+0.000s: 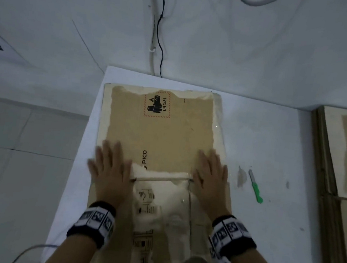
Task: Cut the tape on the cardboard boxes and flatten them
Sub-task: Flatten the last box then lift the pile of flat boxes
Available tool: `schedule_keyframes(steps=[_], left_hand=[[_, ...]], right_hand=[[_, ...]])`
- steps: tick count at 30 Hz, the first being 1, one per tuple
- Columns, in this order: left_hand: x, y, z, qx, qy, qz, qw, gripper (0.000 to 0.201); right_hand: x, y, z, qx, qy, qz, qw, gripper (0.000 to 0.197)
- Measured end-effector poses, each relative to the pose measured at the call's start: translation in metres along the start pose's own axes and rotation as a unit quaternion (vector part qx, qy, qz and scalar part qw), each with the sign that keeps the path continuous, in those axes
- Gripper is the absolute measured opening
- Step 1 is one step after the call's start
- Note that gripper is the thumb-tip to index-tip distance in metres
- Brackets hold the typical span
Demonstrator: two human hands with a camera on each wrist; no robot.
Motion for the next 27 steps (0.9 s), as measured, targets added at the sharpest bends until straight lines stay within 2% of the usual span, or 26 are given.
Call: schedule_keyframes(steps=[2, 3, 9, 12, 13, 15, 17, 18, 21, 22, 24, 25, 27], left_hand=[[-0.03, 0.012, -0.004, -0.002, -0.015, 0.058, 0.998, 0.067], [-0.039, 0.016, -0.006, -0.001, -0.018, 0.067, 0.998, 0.067], [-0.038, 0.024, -0.011, 0.011, -0.009, 0.034, 0.999, 0.069], [-0.039, 0.025, 0.002, -0.015, 0.001, 0.033, 0.999, 0.067], [-0.039, 0.023, 0.011, -0.025, -0.009, 0.052, 0.998, 0.064], [-0.041, 0.019, 0.027, -0.059, -0.029, 0.157, 0.985, 0.062], [-0.044, 0.02, 0.036, -0.122, -0.024, 0.266, 0.956, 0.072], [-0.045, 0.023, 0.04, -0.161, -0.019, 0.289, 0.943, 0.074], [-0.047, 0.032, 0.048, -0.255, 0.033, 0.269, 0.928, 0.063], [-0.051, 0.033, 0.049, -0.264, 0.052, 0.243, 0.932, 0.058], [-0.06, 0.033, 0.053, -0.27, 0.051, 0.196, 0.941, 0.049], [-0.066, 0.03, 0.055, -0.277, 0.044, 0.179, 0.943, 0.045], [-0.078, 0.024, 0.057, -0.289, 0.026, 0.155, 0.944, 0.038]], right_hand=[[-0.026, -0.009, -0.005, -0.04, -0.022, -0.046, 0.998, 0.059], [-0.033, -0.011, -0.009, -0.051, -0.024, -0.051, 0.997, 0.06], [-0.03, -0.019, -0.018, -0.035, 0.0, -0.032, 0.999, 0.062], [-0.031, -0.024, -0.011, 0.037, -0.023, -0.034, 0.998, 0.061], [-0.032, -0.024, -0.006, 0.074, -0.057, -0.053, 0.994, 0.06], [-0.035, -0.027, 0.003, 0.126, -0.126, -0.156, 0.972, 0.066], [-0.04, -0.03, 0.008, 0.133, -0.123, -0.28, 0.943, 0.067], [-0.042, -0.031, 0.012, 0.134, -0.105, -0.31, 0.935, 0.062], [-0.045, -0.042, 0.025, 0.166, -0.088, -0.307, 0.933, 0.057], [-0.046, -0.044, 0.029, 0.187, -0.091, -0.281, 0.937, 0.06], [-0.054, -0.045, 0.036, 0.221, -0.112, -0.224, 0.943, 0.071], [-0.059, -0.043, 0.04, 0.243, -0.111, -0.217, 0.939, 0.069], [-0.071, -0.036, 0.049, 0.274, -0.099, -0.221, 0.931, 0.047]])
Point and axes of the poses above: each hand's wrist, its own x-axis towards the middle knuckle, its own z-axis out of the back of the hand, y = z × x, the point moved 3 cm from there along x, towards the middle knuckle, and after that the axes turned 2 degrees about -y, right-handed, at the moved point
